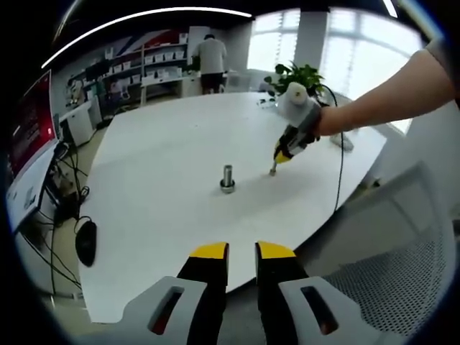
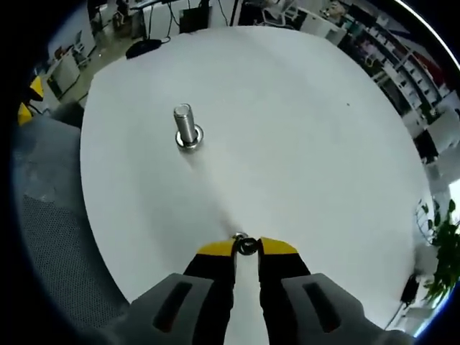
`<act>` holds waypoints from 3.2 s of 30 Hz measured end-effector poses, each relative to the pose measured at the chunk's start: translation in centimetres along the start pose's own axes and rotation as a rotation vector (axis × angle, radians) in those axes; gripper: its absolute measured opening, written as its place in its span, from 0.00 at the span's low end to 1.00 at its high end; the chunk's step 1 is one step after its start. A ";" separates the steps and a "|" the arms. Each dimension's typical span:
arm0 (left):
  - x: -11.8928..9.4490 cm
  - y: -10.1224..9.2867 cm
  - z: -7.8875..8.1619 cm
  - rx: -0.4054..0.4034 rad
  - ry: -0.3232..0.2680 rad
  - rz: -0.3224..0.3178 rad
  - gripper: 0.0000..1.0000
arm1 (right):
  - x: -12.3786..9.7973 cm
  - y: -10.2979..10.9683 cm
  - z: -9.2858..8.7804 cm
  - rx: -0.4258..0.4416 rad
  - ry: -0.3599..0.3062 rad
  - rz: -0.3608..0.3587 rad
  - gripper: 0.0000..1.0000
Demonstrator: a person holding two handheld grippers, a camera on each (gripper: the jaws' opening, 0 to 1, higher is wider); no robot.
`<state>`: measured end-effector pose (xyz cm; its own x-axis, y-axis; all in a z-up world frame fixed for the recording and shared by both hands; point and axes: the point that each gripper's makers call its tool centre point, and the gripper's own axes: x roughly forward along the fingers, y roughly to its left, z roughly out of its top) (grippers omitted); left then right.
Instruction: Place the washer onto the threaded stud by aligning its center hole with the stud, sliding it down to the base, and recovering from edge contact or off-axis alignment until the washer reaches the visible bottom stop.
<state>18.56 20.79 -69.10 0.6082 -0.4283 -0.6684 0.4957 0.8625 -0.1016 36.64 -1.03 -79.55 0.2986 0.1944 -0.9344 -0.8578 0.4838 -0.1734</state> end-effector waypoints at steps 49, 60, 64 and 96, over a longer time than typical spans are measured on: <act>0.3 -0.1 -0.7 -0.005 0.042 -0.012 0.12 | 2.9 0.0 -2.9 0.123 -0.021 -0.011 0.20; 0.1 -0.3 -0.1 -0.008 0.010 -0.023 0.12 | -1.9 1.3 -3.8 0.205 -0.138 -0.041 0.23; -0.1 -0.3 0.2 -0.009 -0.011 -0.024 0.12 | -3.8 2.3 -4.3 0.254 -0.188 -0.041 0.23; -1.3 -1.7 2.8 -0.026 -0.173 -0.099 0.19 | -19.3 8.1 -5.9 0.509 -0.588 -0.123 0.33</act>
<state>18.64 19.19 -66.00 0.6561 -0.5489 -0.5179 0.5431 0.8199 -0.1811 21.48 -5.94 -64.71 0.6730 0.4651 -0.5751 -0.5498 0.8347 0.0316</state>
